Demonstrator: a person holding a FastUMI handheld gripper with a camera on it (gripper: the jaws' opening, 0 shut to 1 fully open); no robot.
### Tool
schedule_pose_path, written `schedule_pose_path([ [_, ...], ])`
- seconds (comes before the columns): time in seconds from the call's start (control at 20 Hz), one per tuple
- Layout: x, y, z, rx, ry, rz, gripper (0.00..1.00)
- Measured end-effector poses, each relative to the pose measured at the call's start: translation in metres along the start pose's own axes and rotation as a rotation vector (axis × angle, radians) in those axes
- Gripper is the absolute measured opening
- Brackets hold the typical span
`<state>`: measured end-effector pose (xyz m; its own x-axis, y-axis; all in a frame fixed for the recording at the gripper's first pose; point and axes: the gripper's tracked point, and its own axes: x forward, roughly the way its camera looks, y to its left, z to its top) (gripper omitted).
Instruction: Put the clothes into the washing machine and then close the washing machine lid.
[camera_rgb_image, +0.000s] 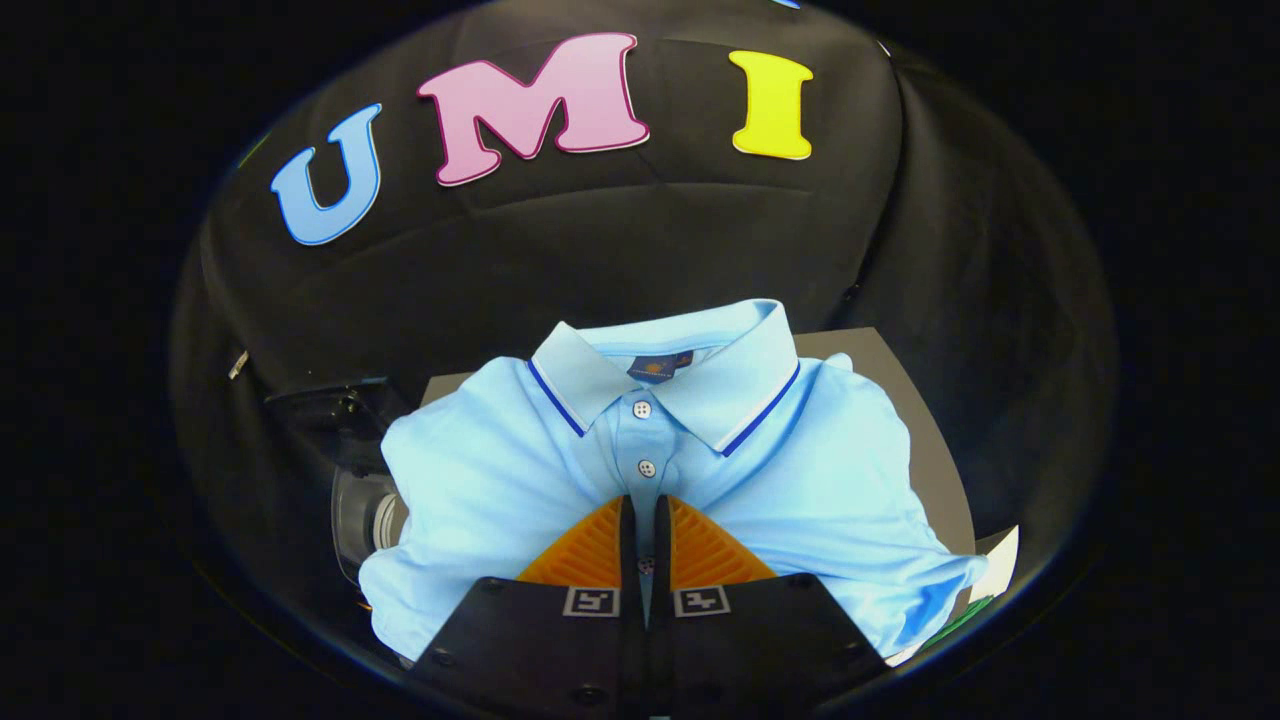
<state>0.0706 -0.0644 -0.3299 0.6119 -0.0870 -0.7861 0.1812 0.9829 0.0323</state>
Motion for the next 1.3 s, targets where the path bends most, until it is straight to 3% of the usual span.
schedule_pose_path([
  [0.7, -0.048, 0.032, 0.049, 0.033, -0.152, 0.134, 0.05],
  [1.3, -0.104, 0.126, 0.086, -0.052, -0.255, 0.279, 0.05],
])
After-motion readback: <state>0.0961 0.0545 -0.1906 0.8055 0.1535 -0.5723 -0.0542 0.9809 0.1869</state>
